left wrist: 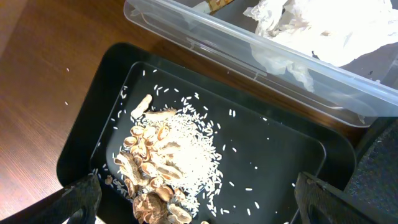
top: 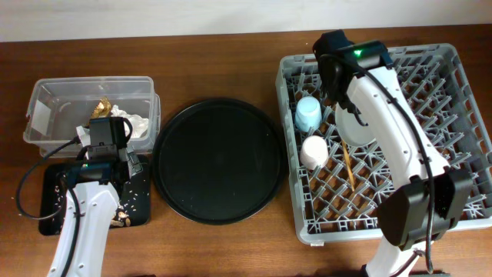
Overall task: Sort waste into correct bins and load items into the dishwasher rack
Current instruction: 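Carry the white plate into the rack and stand it upright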
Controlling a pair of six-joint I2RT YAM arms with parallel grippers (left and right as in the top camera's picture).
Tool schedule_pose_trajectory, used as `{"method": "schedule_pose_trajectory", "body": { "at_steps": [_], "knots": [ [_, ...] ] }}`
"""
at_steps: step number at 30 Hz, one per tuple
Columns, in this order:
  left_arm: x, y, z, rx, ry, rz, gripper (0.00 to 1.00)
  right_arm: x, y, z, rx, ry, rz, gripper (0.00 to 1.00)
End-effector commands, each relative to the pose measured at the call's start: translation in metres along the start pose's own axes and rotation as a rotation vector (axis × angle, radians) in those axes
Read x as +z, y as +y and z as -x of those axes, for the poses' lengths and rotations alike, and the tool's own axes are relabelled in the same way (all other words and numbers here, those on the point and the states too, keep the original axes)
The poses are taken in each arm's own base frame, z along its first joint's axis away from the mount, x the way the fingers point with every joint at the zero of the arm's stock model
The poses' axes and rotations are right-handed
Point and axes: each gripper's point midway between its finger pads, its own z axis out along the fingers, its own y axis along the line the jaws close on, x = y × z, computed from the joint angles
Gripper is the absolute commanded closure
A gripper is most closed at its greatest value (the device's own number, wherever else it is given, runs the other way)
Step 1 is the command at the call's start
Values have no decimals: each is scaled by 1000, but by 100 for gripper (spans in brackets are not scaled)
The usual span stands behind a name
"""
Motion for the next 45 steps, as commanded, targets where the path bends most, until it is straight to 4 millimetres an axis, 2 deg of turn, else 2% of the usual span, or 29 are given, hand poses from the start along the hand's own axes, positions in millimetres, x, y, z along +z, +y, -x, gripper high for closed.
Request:
{"method": "schedule_pose_trajectory", "body": {
  "at_steps": [1,5,7,11,13,14,18,21,24,25,26,41,43,45],
  "knots": [
    [-2,-1,4,-5,-8,-8,1,-4,6,2,14,-17,10,96],
    [-2,-1,4,-5,-8,-9,1,-19,39,10,-23,-58,139,95],
    [-2,-1,4,-5,-8,-9,1,-28,49,15,-20,-92,162,92],
    [-2,-1,4,-5,-8,-9,1,-34,55,20,-8,-122,175,73],
    [-2,-1,4,-5,-8,-8,1,-34,56,24,9,-134,180,48],
    [-2,-1,4,-5,-8,-8,1,-34,56,25,14,-138,182,44],
    [-2,-1,4,-5,-8,-9,1,-48,60,28,37,-145,286,44],
    [-2,-1,4,-5,-8,-8,1,-82,68,32,25,-188,503,42],
    [-2,-1,4,-5,-8,-8,1,-133,67,41,64,-277,760,40],
    [-2,-1,4,-5,-8,-8,1,-139,64,41,70,-289,782,27],
    [-2,-1,4,-5,-8,-9,1,-145,59,39,78,-302,796,2],
    [-2,-1,4,-5,-8,-8,1,-144,60,40,76,-300,795,2],
    [-2,-1,4,-5,-8,-8,1,-142,56,40,87,-300,793,1],
    [-2,-1,4,-5,-8,-9,1,-148,39,39,117,-330,796,1]
  ]
}}
